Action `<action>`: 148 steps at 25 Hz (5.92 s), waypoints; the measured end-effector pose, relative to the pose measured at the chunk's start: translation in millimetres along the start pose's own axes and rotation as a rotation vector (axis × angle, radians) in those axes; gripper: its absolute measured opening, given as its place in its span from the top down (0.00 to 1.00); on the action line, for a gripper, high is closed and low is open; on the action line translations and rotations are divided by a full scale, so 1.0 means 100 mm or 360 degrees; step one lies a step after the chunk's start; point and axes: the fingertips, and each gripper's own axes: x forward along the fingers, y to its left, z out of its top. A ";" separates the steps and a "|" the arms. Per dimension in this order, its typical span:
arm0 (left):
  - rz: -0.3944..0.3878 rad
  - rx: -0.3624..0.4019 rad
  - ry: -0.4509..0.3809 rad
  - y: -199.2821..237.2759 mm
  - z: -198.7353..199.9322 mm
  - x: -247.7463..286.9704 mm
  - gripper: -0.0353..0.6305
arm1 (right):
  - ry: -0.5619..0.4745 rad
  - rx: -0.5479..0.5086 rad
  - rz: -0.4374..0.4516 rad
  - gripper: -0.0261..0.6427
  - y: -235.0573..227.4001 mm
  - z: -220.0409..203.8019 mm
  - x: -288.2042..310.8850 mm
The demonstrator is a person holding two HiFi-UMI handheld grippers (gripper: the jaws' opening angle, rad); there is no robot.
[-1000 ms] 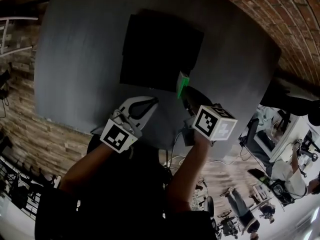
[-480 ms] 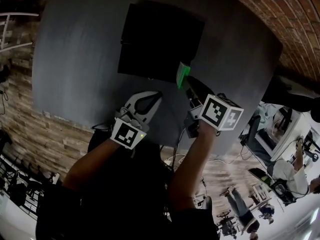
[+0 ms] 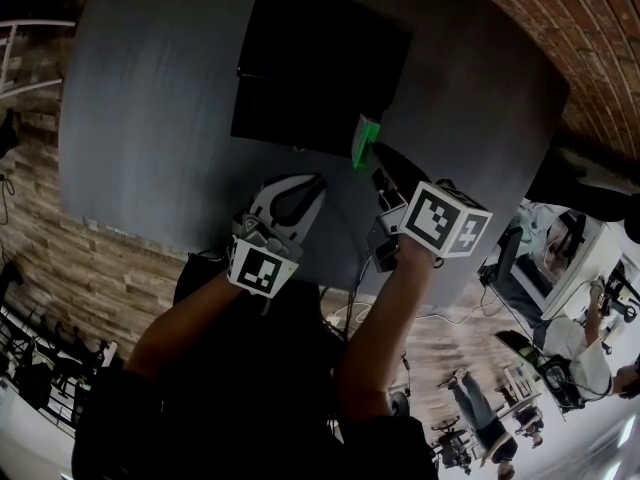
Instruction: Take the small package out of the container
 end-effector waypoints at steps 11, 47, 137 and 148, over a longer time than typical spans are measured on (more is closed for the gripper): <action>0.0031 0.0006 0.0032 -0.08 -0.19 0.28 0.73 | -0.0016 0.0039 0.0020 0.86 0.00 0.00 -0.02; 0.0161 -0.0036 0.0025 -0.07 -0.12 0.70 0.70 | -0.0026 0.0078 0.0060 0.86 0.00 -0.02 -0.02; 0.0092 0.0140 -0.0099 -0.20 0.56 0.25 0.78 | -0.0329 -0.0179 0.0076 0.89 0.10 -0.49 -0.98; 0.0103 0.0133 -0.0196 -0.32 1.00 -0.11 0.78 | -0.0364 -0.0326 0.0088 0.89 0.35 -0.64 -1.14</action>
